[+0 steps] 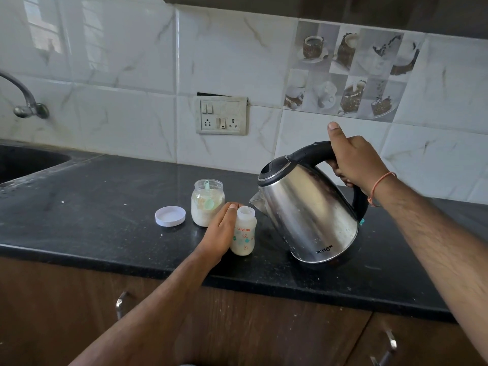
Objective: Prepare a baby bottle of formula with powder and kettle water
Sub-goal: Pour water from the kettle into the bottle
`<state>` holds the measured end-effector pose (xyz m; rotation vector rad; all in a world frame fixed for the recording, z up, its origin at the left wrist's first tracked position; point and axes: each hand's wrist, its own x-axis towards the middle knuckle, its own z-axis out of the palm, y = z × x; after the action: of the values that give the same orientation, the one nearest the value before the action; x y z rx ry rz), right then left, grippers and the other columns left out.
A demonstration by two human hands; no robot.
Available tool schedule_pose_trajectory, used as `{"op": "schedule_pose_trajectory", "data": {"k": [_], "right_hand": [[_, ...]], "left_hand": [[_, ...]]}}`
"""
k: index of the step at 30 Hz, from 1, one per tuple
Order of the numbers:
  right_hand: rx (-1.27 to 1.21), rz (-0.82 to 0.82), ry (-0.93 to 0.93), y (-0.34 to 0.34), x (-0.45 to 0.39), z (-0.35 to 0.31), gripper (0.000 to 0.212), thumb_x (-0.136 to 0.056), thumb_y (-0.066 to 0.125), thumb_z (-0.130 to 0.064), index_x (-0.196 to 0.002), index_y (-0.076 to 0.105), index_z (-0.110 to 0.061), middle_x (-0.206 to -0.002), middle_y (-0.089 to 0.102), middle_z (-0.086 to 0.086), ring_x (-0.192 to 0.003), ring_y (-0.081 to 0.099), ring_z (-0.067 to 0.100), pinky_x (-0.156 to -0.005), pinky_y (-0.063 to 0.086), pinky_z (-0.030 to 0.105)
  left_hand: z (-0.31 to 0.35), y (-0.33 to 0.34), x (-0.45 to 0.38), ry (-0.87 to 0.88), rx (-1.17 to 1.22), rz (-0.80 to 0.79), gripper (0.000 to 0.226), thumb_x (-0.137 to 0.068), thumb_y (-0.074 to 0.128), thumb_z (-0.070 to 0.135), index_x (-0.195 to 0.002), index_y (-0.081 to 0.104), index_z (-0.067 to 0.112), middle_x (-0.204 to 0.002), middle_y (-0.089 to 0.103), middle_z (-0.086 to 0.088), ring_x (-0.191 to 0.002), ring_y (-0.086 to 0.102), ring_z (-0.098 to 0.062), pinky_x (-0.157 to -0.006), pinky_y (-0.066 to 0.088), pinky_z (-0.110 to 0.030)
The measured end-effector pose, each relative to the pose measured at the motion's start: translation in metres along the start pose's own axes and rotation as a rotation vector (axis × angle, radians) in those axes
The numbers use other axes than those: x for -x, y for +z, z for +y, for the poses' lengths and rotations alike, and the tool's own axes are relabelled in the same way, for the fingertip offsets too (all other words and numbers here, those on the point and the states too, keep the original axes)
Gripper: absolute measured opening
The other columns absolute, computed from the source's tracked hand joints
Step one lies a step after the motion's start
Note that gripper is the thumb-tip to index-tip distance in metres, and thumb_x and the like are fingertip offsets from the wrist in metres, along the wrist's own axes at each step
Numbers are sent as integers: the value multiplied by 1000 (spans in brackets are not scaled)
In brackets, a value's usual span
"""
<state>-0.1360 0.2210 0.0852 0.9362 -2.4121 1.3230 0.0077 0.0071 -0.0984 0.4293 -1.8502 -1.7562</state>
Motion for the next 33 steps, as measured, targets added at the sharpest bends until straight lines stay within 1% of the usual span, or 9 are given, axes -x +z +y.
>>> {"op": "schedule_pose_trajectory", "data": {"k": [5, 9, 12, 15, 17, 20, 24, 28, 33], "right_hand": [[-57, 55, 43, -8, 6, 10, 80, -107, 32, -73, -58, 49, -12, -42, 39, -6, -35, 34, 15, -50, 33, 27], [-175, 159, 109, -14, 16, 34, 80, -106, 32, -73, -58, 49, -12, -42, 36, -1, -35, 30, 19, -49, 28, 27], [-311, 266, 189, -12, 25, 58, 78, -106, 33, -72, -59, 48, -11, -40, 34, 1, -33, 28, 20, -48, 26, 26], [-423, 338, 250, -8, 34, 76, 74, -106, 32, -69, -62, 50, -12, -43, 34, 1, -35, 28, 20, -51, 26, 27], [-464, 377, 283, -5, 38, 85, 73, -106, 31, -68, -62, 50, -13, -45, 35, 2, -39, 27, 21, -51, 25, 28], [-493, 424, 301, 3, 43, 91, 73, -109, 29, -65, -61, 48, -14, -43, 34, 0, -39, 26, 21, -48, 24, 25], [-533, 457, 312, 16, 40, 93, 73, -110, 28, -64, -60, 45, -14, -43, 34, 1, -37, 28, 21, -44, 25, 23], [-558, 464, 349, 32, 30, 96, 73, -106, 30, -68, -58, 46, -16, -46, 37, 3, -38, 29, 21, -47, 27, 27], [-553, 439, 360, 50, 16, 99, 76, -105, 27, -72, -58, 49, -17, -47, 41, 3, -40, 34, 22, -47, 31, 28]], "left_hand": [[0, 0, 0, -5, -12, -1, 35, -117, 37, 31, -119, 70, 17, -120, 73, -2, -116, 68, -16, -91, 53, -32], [0, 1, 0, -15, -11, 7, 36, -117, 36, 32, -120, 69, 19, -120, 73, -1, -117, 68, -15, -92, 53, -33], [1, 2, 0, -17, -12, 13, 35, -117, 37, 31, -119, 69, 19, -119, 73, -1, -115, 68, -15, -89, 53, -32], [3, 2, 1, -17, -14, 26, 33, -116, 38, 28, -118, 69, 18, -117, 73, 0, -113, 68, -14, -85, 52, -30], [3, 3, 0, -18, -11, 33, 32, -116, 39, 27, -118, 69, 18, -117, 73, 1, -113, 68, -13, -84, 51, -29], [4, 4, 1, -29, -7, 46, 32, -116, 39, 28, -119, 69, 19, -118, 73, 1, -114, 68, -13, -84, 52, -30], [5, 4, 2, -27, 2, 51, 32, -117, 38, 29, -118, 69, 19, -118, 74, 0, -113, 68, -14, -83, 51, -30], [4, 5, 2, -17, 4, 56, 33, -117, 38, 28, -115, 70, 18, -116, 75, -2, -113, 69, -15, -83, 52, -30], [4, 5, 2, -4, -4, 58, 33, -117, 38, 28, -114, 69, 18, -114, 74, -1, -111, 69, -15, -82, 51, -28]]}}
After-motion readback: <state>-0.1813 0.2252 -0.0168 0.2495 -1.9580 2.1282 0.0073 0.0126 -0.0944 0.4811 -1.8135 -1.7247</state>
